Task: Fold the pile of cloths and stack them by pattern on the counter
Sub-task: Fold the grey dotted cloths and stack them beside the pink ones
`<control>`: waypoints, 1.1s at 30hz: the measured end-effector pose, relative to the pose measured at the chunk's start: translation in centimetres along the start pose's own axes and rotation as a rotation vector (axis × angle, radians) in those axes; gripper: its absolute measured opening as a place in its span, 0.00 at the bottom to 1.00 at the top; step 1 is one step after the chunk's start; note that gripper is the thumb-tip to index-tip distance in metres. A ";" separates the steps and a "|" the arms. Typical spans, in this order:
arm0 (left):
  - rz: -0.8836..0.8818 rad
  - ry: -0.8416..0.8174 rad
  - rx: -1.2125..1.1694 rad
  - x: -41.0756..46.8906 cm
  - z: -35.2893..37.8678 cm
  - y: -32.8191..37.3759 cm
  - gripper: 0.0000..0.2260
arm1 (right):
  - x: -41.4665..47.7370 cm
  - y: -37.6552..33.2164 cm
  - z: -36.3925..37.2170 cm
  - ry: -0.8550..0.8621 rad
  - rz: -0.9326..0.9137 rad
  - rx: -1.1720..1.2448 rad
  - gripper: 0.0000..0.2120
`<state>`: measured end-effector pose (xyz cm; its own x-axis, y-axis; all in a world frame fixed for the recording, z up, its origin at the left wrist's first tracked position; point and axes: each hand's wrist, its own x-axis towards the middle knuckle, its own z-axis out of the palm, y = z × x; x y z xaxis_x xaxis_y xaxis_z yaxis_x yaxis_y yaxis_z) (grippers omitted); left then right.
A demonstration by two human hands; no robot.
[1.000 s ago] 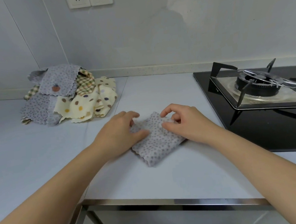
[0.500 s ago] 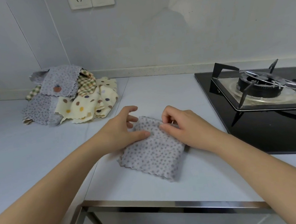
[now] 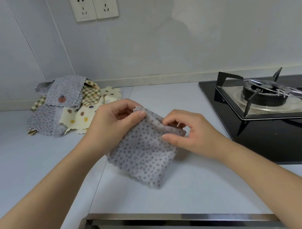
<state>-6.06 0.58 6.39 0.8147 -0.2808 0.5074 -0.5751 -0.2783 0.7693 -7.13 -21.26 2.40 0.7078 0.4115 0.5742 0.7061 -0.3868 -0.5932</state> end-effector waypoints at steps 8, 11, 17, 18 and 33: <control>0.129 0.181 0.194 -0.1 0.0 0.2 0.08 | 0.0 0.3 0.1 -0.146 0.201 0.064 0.13; 0.022 0.101 0.064 0.0 -0.4 -0.1 0.02 | 0.0 0.5 0.0 -0.071 0.233 0.189 0.14; 0.102 -0.149 0.324 -0.1 -1.6 -0.3 0.13 | 0.2 0.7 -0.2 0.010 0.257 0.284 0.16; 0.128 -0.167 0.392 0.0 -1.7 -0.1 0.11 | 0.2 0.7 -0.2 0.016 0.253 0.286 0.12; -0.006 -0.148 0.459 0.3 -2.6 1.1 0.16 | 0.7 0.8 -1.3 0.183 0.351 0.476 0.07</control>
<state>-6.31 2.57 8.41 0.8181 -0.3965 0.4166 -0.5709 -0.6477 0.5046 -6.05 -22.32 3.05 0.9181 0.1619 0.3618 0.3731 -0.0448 -0.9267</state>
